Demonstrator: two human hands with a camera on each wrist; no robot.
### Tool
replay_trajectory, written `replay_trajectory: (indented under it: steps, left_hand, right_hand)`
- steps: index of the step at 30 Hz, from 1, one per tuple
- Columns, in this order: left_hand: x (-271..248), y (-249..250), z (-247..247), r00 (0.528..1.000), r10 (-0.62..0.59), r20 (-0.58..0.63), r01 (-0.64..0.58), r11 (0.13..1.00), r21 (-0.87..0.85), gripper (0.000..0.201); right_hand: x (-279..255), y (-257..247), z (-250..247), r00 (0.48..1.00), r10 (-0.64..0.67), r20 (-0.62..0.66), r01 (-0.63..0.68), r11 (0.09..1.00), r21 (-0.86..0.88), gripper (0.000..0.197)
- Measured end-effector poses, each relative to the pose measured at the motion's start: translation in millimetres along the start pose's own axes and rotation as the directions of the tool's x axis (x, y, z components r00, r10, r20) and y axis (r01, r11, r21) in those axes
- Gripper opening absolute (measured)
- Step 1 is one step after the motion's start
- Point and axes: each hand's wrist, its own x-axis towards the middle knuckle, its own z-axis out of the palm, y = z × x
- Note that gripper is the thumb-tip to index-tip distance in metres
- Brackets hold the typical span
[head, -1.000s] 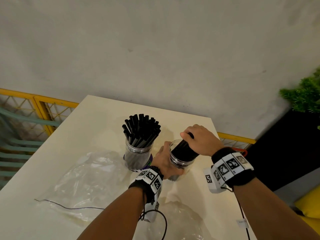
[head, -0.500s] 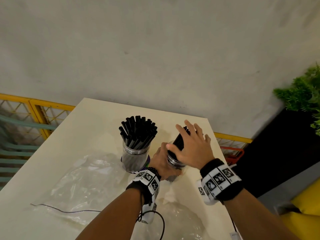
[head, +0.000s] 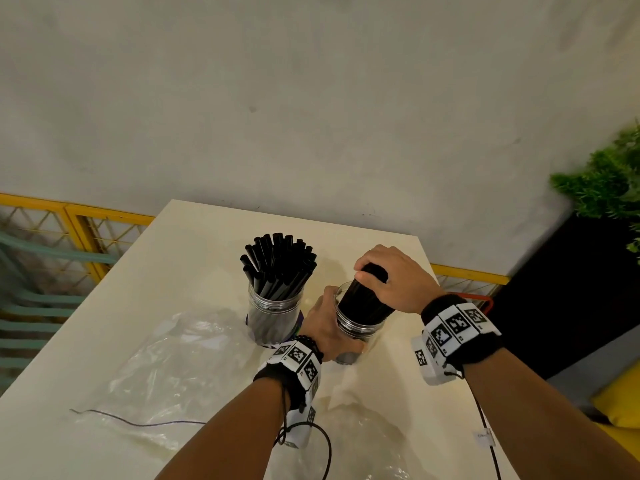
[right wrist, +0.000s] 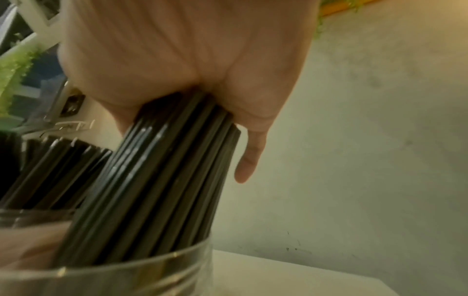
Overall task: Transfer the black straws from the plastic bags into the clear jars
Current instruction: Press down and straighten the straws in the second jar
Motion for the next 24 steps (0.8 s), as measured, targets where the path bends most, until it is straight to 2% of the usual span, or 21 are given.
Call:
replay_trajectory:
  steps: [3, 6, 10, 13, 16, 18, 20, 21, 24]
  left_hand:
    - [-0.8, 0.7, -1.1, 1.0, -0.002, 0.005, 0.003, 1.0, -0.02, 0.109]
    - [-2.3, 0.9, -2.3, 1.0, -0.009, 0.013, 0.01, 0.999, -0.051, 0.108]
    - [-4.7, -1.2, -0.2, 1.0, -0.009, 0.006, 0.01, 0.997, -0.07, 0.111]
    - [-7.7, 3.8, -1.7, 1.0, -0.026, -0.001, 0.026, 0.998, -0.052, 0.117]
    - [-15.1, 17.2, -7.2, 0.996, -0.08, 0.027, 0.081, 0.996, -0.024, 0.135]
    - [-27.8, 29.0, -14.7, 0.996, -0.086, -0.008, 0.086, 0.996, -0.012, 0.136]
    - [-47.6, 38.9, -25.8, 0.997, -0.034, -0.067, 0.034, 0.999, -0.008, 0.121]
    - [-59.0, 40.3, -32.1, 0.996, 0.012, -0.089, -0.012, 1.0, 0.008, 0.105]
    - [-93.3, 32.5, -58.9, 0.978, 0.13, -0.161, -0.121, 0.991, 0.064, 0.029]
  right_hand:
    - [-3.2, 3.3, -10.6, 0.992, 0.055, -0.112, -0.038, 0.989, 0.145, 0.025]
    - [-7.0, 5.2, -26.8, 0.952, 0.168, -0.256, -0.099, 0.96, 0.261, 0.026]
    - [-12.0, 6.4, -34.5, 0.924, 0.207, -0.321, -0.137, 0.964, 0.227, 0.022]
    - [-13.2, 1.4, -24.6, 0.94, 0.164, -0.301, -0.12, 0.98, 0.16, 0.021]
    - [-13.7, -6.5, -15.8, 0.958, 0.148, -0.245, -0.138, 0.989, 0.055, 0.02]
    - [-14.1, -13.2, -18.4, 0.955, 0.131, -0.267, -0.131, 0.991, 0.015, 0.018]
    - [-15.9, -21.0, -25.9, 0.939, 0.097, -0.33, -0.108, 0.994, -0.014, 0.015]
    - [-17.1, -26.4, -31.2, 0.928, 0.081, -0.363, -0.096, 0.995, -0.025, 0.014]
    - [-21.5, -51.6, -42.7, 0.903, 0.021, -0.429, -0.045, 0.998, -0.047, 0.012]
